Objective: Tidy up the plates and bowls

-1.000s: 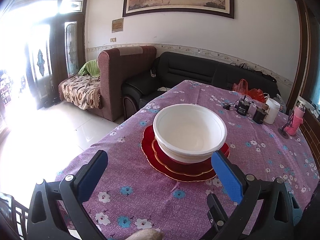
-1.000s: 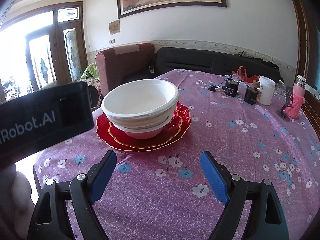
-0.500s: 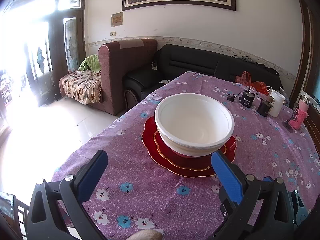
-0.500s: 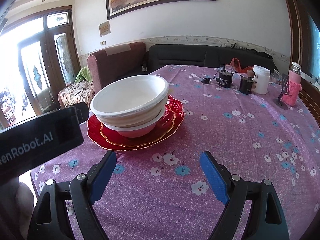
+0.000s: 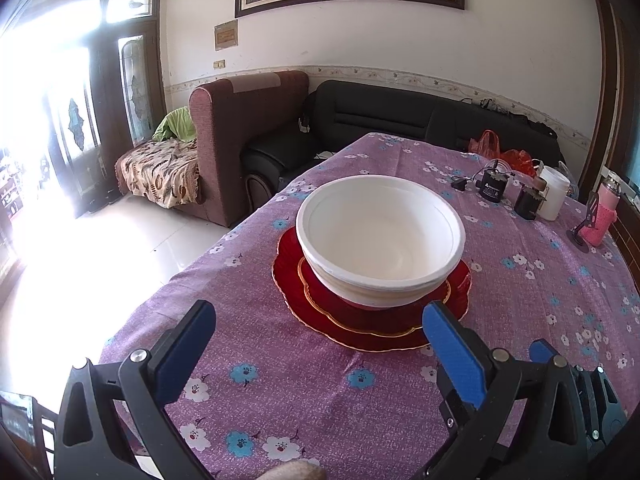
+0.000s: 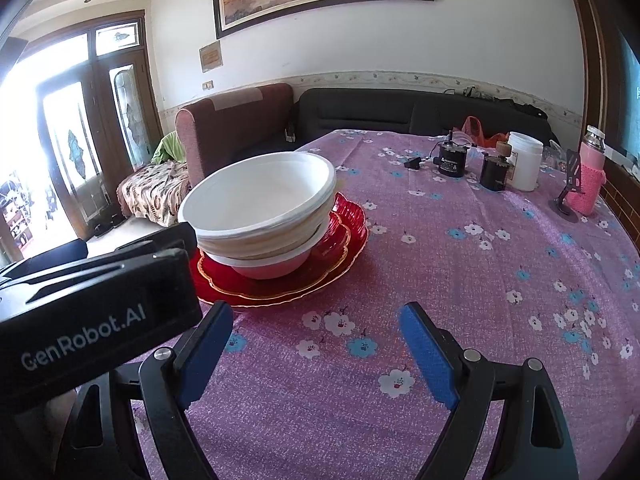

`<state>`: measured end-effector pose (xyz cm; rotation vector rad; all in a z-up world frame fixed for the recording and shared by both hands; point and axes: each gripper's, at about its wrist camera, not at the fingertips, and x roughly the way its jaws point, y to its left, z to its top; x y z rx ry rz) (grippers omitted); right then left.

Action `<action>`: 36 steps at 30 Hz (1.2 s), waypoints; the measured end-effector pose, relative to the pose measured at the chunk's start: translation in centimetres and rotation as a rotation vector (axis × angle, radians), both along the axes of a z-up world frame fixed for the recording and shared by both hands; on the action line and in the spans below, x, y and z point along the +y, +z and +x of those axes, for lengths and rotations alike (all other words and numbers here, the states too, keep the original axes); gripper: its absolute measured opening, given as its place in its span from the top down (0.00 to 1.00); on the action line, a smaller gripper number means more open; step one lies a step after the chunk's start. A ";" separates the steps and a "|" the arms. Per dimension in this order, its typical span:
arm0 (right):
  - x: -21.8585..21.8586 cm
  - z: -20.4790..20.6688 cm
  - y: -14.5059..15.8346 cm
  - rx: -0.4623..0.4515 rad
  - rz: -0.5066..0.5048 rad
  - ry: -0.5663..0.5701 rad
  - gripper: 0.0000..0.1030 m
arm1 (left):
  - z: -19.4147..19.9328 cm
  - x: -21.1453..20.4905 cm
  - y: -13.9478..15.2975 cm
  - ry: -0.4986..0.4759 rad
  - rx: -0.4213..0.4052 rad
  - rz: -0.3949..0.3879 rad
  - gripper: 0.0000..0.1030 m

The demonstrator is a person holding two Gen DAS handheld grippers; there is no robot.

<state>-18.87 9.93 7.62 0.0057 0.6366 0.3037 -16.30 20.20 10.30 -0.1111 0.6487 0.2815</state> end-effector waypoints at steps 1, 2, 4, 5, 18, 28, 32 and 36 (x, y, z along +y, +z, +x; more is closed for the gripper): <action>-0.1 0.1 0.0 0.002 0.002 -0.004 0.13 | 0.1 -0.1 -0.1 -0.001 0.002 0.000 0.00; -0.2 0.1 -0.1 0.005 0.007 -0.007 0.13 | 0.2 -0.1 -0.1 -0.001 0.004 0.001 0.00; -0.3 0.4 -0.3 0.017 0.015 -0.008 0.13 | 0.2 -0.1 -0.3 0.000 0.007 0.001 0.00; -0.2 0.5 -0.4 0.021 0.013 -0.008 0.13 | 0.3 -0.1 -0.4 0.000 0.010 0.000 0.00; 1.9 2.7 0.7 0.058 -0.039 0.014 0.13 | 1.0 0.7 -1.0 0.003 0.029 -0.021 0.00; 1.8 3.8 0.0 0.089 -0.049 -0.010 0.13 | 1.4 1.6 -1.4 0.006 0.039 -0.037 0.00; 2.0 3.7 0.1 0.080 -0.052 -0.003 0.13 | 1.5 1.7 -1.5 0.006 0.040 -0.040 0.00; 2.0 3.6 0.1 0.072 -0.052 -0.003 0.13 | 1.6 1.7 -1.6 0.004 0.044 -0.041 0.00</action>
